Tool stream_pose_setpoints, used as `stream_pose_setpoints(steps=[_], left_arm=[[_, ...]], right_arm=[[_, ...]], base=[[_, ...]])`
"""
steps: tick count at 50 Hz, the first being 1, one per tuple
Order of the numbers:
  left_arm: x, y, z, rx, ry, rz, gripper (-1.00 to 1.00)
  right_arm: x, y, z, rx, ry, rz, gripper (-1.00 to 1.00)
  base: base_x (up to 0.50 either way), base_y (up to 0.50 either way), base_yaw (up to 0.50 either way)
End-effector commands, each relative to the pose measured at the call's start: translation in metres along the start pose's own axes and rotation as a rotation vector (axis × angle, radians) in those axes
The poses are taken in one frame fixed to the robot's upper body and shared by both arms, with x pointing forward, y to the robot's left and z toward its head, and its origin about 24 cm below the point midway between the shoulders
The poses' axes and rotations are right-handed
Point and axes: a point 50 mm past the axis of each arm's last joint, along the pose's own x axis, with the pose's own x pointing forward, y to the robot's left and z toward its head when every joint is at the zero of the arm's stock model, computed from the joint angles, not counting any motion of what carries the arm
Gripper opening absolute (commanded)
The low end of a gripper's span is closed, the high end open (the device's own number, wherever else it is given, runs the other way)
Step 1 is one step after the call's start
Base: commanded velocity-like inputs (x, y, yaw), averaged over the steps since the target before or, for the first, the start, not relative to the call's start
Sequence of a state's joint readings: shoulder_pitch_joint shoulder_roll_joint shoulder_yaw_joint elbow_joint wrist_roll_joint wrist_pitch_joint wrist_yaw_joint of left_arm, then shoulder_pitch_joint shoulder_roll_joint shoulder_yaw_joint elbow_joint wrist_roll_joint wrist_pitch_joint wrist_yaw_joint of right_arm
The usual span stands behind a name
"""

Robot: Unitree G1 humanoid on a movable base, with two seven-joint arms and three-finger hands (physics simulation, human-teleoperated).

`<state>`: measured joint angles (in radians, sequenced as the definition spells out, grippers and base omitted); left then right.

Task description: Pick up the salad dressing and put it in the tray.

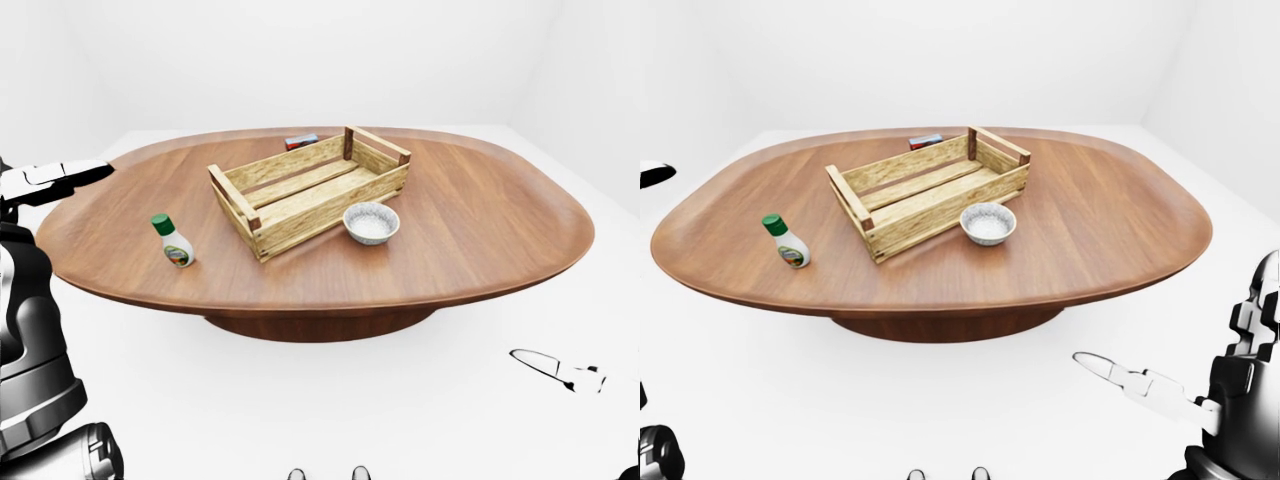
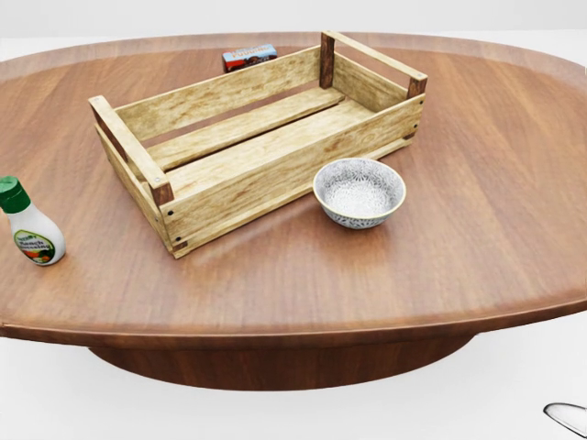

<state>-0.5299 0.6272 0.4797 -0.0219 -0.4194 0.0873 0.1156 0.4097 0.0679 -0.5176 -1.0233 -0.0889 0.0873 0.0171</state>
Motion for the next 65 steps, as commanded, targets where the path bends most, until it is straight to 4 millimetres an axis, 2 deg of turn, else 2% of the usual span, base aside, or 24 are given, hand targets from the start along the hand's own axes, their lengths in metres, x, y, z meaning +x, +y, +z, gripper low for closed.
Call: stream_pose_setpoints(steps=[1, 11, 17, 23, 30, 36, 65], left_arm=[[0.008, 0.011, 0.002, 0.016, 0.01, 0.036, 1.0], [0.01, 0.014, 0.001, 0.017, 0.018, 0.053, 1.0], [0.009, 0.013, -0.001, 0.018, 0.024, 0.046, 1.0], [0.009, 0.013, -0.002, 0.019, 0.029, 0.047, 1.0], [0.009, 0.014, -0.002, 0.018, 0.027, 0.047, 1.0], [0.009, 0.013, 0.0, 0.018, 0.021, 0.045, 1.0], [0.008, 0.012, -0.003, 0.02, 0.031, 0.035, 1.0]], right_arm=[[-0.008, -0.011, -0.001, -0.086, 0.046, -0.039, 1.0], [-0.016, -0.017, -0.007, -0.135, 0.119, -0.064, 1.0], [-0.013, -0.015, -0.006, -0.15, 0.108, -0.058, 1.0], [-0.007, -0.007, -0.004, -0.184, 0.096, -0.031, 1.0], [0.006, 0.013, 0.002, -0.242, 0.067, 0.027, 1.0], [0.011, 0.02, 0.005, -0.247, 0.05, 0.045, 1.0], [0.015, 0.027, 0.011, -0.261, 0.006, 0.075, 1.0]], base=[[0.15, 0.5, 0.0], [0.15, 0.5, 0.0], [0.15, 0.5, 0.0], [0.2, 0.5, 0.0], [0.36, 0.41, 0.0], [0.43, 0.31, 0.0], [0.43, 0.32, 0.0]])
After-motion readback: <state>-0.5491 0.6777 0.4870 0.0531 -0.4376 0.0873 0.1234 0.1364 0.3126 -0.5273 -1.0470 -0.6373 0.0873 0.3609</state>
